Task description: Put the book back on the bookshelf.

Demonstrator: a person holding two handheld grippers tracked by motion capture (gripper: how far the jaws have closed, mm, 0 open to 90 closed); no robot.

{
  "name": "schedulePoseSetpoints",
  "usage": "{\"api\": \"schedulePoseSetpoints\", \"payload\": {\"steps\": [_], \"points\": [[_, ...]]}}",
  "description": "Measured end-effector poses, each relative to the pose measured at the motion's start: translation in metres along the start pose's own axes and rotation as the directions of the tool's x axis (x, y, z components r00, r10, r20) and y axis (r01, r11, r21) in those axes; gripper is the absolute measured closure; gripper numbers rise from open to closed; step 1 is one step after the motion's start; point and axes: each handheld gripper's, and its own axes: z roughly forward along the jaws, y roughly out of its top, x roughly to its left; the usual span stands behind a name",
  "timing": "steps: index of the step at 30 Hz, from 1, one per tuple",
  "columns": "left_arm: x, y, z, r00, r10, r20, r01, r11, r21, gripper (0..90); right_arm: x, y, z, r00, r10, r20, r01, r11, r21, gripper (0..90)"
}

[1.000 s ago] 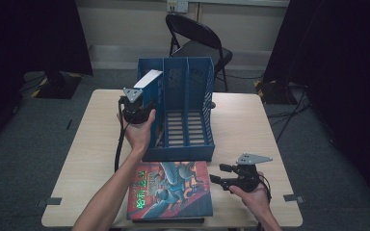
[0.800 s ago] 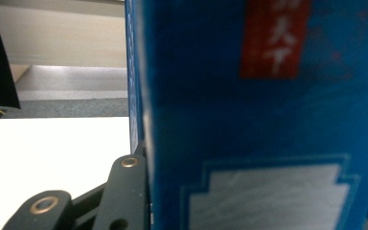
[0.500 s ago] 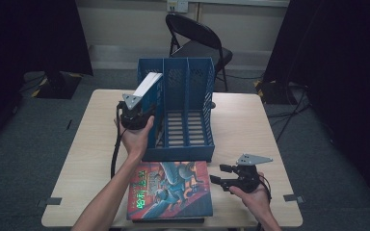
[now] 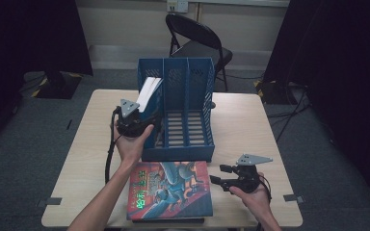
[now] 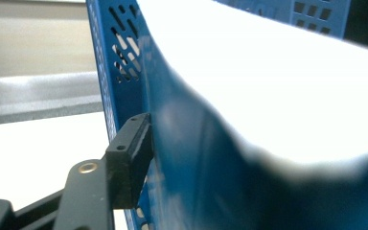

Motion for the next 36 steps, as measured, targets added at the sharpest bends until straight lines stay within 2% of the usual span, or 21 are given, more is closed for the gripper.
{"api": "schedulePoseSetpoints", "payload": {"steps": [2, 4, 7, 9, 10, 12, 13, 15, 18, 20, 21, 23, 24, 26, 27, 28, 30, 32, 33, 34, 36], "points": [[-0.001, -0.001, -0.003, 1.0000, 0.001, 0.009, -0.001, 1.0000, -0.010, 34.6, 0.000, 0.000, 0.000, 1.0000, 0.001, -0.001, -0.001, 1.000, 0.000, 33.3], [-0.003, -0.002, -0.004, 0.9996, 0.026, 0.004, -0.026, 0.9996, -0.014, 31.5, 0.001, 0.000, 0.001, 1.0000, 0.001, -0.002, -0.001, 1.000, 0.002, 33.2], [-0.001, -0.002, -0.005, 0.9997, 0.015, 0.019, -0.015, 0.9997, -0.017, 30.9, 0.001, 0.000, 0.001, 1.0000, 0.001, 0.000, -0.001, 1.000, 0.005, 33.2], [-0.004, -0.002, -0.008, 0.9961, 0.080, -0.038, -0.081, 0.9967, -0.009, 38.6, 0.001, 0.000, 0.002, 1.0000, 0.000, -0.002, 0.000, 1.000, 0.008, 33.2], [-0.006, -0.001, -0.008, 0.9935, 0.098, -0.057, -0.098, 0.9951, -0.002, 43.8, 0.001, 0.000, 0.002, 1.0000, 0.002, -0.002, -0.002, 1.000, 0.009, 33.1], [-0.006, -0.001, -0.009, 0.9920, 0.108, -0.064, -0.108, 0.9941, 0.008, 51.4, 0.000, 0.000, 0.002, 1.0000, 0.002, -0.002, -0.002, 1.000, 0.008, 33.1], [-0.005, 0.000, -0.009, 0.9923, 0.106, -0.064, -0.106, 0.9944, 0.011, 51.4, 0.000, 0.000, 0.002, 1.0000, 0.002, -0.002, -0.002, 1.000, 0.008, 33.1], [0.000, 0.000, -0.010, 0.9934, 0.101, -0.055, -0.100, 0.9949, 0.013, 57.8, 0.000, 0.000, 0.002, 1.0000, 0.001, -0.002, -0.001, 1.000, 0.006, 33.1], [0.008, 0.001, -0.011, 0.9954, 0.088, -0.037, -0.088, 0.9961, 0.011, 58.6, 0.000, 0.000, 0.001, 1.0000, 0.002, 0.000, -0.002, 1.000, 0.005, 33.1], [0.011, 0.001, -0.011, 0.9980, 0.062, -0.008, -0.062, 0.9981, 0.006, 55.5, -0.001, 0.000, 0.002, 1.0000, 0.002, 0.000, -0.002, 1.000, 0.007, 33.0], [0.012, 0.003, -0.011, 0.9992, 0.039, 0.007, -0.039, 0.9991, 0.016, 49.2, -0.001, 0.000, 0.002, 1.0000, 0.003, 0.002, -0.003, 1.000, 0.010, 33.0], [0.013, 0.004, -0.011, 0.9993, 0.035, 0.011, -0.035, 0.9991, 0.024, 48.0, -0.001, 0.000, 0.002, 1.0000, 0.003, 0.002, -0.003, 1.000, 0.009, 33.0], [0.012, 0.005, -0.011, 0.9989, 0.046, -0.003, -0.046, 0.9981, 0.041, 47.7, -0.001, 0.000, 0.002, 1.0000, 0.002, 0.002, -0.002, 1.000, 0.010, 33.0], [0.011, 0.006, -0.011, 0.9988, 0.047, -0.015, -0.047, 0.9979, 0.045, 50.2, -0.001, 0.000, 0.002, 1.0000, 0.001, 0.001, -0.001, 1.000, 0.011, 32.9], [0.010, 0.005, -0.011, 0.9989, 0.042, -0.019, -0.041, 0.9983, 0.041, 51.7, -0.001, 0.001, 0.003, 1.0000, 0.003, 0.001, -0.003, 1.000, 0.011, 33.0], [0.007, 0.005, -0.010, 0.9994, 0.018, -0.030, -0.017, 0.9992, 0.036, 52.9, -0.001, 0.001, 0.003, 1.0000, 0.003, 0.000, -0.003, 1.000, 0.013, 33.0], [0.005, 0.005, -0.010, 0.9987, 0.023, -0.046, -0.021, 0.9991, 0.037, 54.4, -0.001, 0.001, 0.004, 1.0000, 0.000, -0.001, 0.000, 1.000, 0.013, 33.0], [0.003, 0.005, -0.009, 0.9980, -0.001, -0.062, 0.004, 0.9994, 0.033, 56.7, 0.000, 0.001, 0.004, 1.0000, -0.001, -0.003, 0.001, 1.000, 0.015, 33.0], [0.004, 0.006, -0.008, 0.9986, -0.011, -0.052, 0.013, 0.9994, 0.033, 55.7, 0.001, 0.001, 0.004, 1.0000, -0.003, -0.004, 0.003, 1.000, 0.015, 33.0], [0.007, 0.007, -0.008, 0.9994, -0.031, -0.016, 0.032, 0.9986, 0.041, 49.2, 0.001, 0.002, 0.004, 1.0000, -0.002, -0.004, 0.002, 1.000, 0.013, 33.1], [0.010, 0.009, -0.008, 0.9995, -0.031, -0.006, 0.031, 0.9978, 0.058, 45.9, 0.000, 0.002, 0.003, 1.0000, -0.002, -0.004, 0.002, 1.000, 0.012, 33.1]]}}
